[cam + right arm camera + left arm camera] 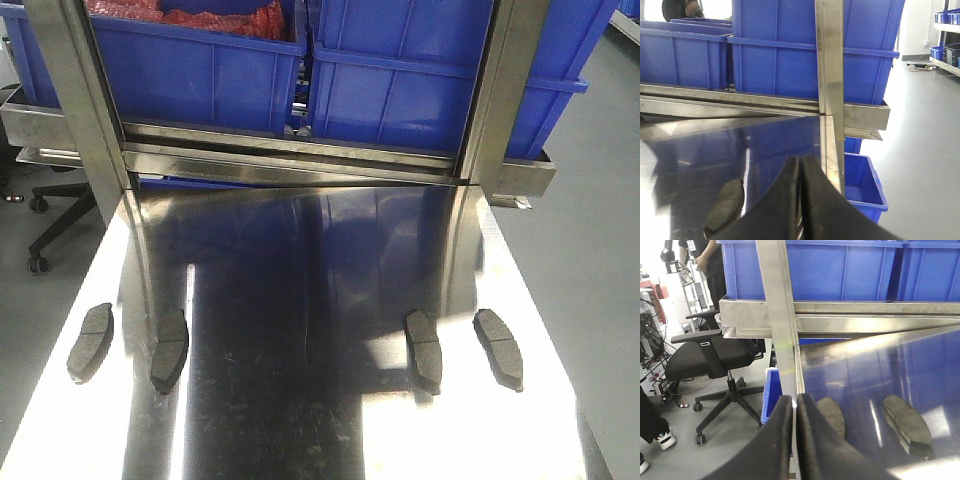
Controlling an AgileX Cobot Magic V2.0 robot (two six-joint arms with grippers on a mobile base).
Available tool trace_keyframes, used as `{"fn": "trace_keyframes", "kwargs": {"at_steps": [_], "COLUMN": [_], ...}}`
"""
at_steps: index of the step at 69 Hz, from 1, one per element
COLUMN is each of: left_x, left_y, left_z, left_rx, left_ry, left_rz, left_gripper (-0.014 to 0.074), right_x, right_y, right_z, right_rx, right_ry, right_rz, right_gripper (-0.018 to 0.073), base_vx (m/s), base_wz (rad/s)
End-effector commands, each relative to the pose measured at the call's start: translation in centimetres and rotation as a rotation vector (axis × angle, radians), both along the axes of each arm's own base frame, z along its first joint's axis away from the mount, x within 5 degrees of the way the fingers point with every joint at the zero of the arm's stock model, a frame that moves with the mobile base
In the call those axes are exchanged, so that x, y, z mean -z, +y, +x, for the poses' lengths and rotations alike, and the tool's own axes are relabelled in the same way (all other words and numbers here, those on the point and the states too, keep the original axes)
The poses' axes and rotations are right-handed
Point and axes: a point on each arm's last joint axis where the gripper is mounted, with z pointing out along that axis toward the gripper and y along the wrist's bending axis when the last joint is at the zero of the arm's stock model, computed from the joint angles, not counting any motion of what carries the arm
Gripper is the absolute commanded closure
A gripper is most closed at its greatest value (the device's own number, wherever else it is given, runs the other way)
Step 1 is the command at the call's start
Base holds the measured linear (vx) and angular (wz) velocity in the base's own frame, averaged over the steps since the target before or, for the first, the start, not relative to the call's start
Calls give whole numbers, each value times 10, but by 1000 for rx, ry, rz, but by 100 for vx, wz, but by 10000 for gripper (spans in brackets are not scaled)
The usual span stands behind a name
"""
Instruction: Move and align brake pads A on conveyor
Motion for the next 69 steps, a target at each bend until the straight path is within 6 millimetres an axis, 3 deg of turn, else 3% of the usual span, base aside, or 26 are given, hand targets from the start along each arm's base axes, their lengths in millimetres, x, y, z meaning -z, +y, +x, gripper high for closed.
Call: {"fn": "trace_keyframes", "kwargs": {"at_steps": [1, 35, 44, 50, 58, 62, 69], "left_x": [-10, -25, -42, -63, -90, -93, -102], "left_y": [0, 0, 0, 0, -1, -1, 0], "left_z": [-1, -2, -5, -3, 12, 21, 36], "left_rx": [2, -3, -2, 3, 11, 15, 16], "left_ry": [-92, -234, -260, -174, 72, 202, 286], "left_rz": [-8, -5, -4, -6, -12, -16, -18], "left_gripper": [603, 603, 603, 603, 603, 603, 603], "right_x": [-2, -2, -2, -2, -2, -2, -2], "right_y": [0, 0, 0, 0, 0, 0, 0], "right_z": [0, 0, 0, 0, 0, 0, 0], "right_rx": [3, 3, 3, 3, 3, 3, 3], "right_ry": [-77, -77, -77, -77, -77, -77, -77], "right_rz": [0, 0, 0, 0, 0, 0, 0], "right_gripper": [569, 569, 569, 569, 569, 569, 569], "base_vx": [0, 0, 0, 0, 0, 0, 0], "base_wz": [0, 0, 0, 0, 0, 0, 0]}}
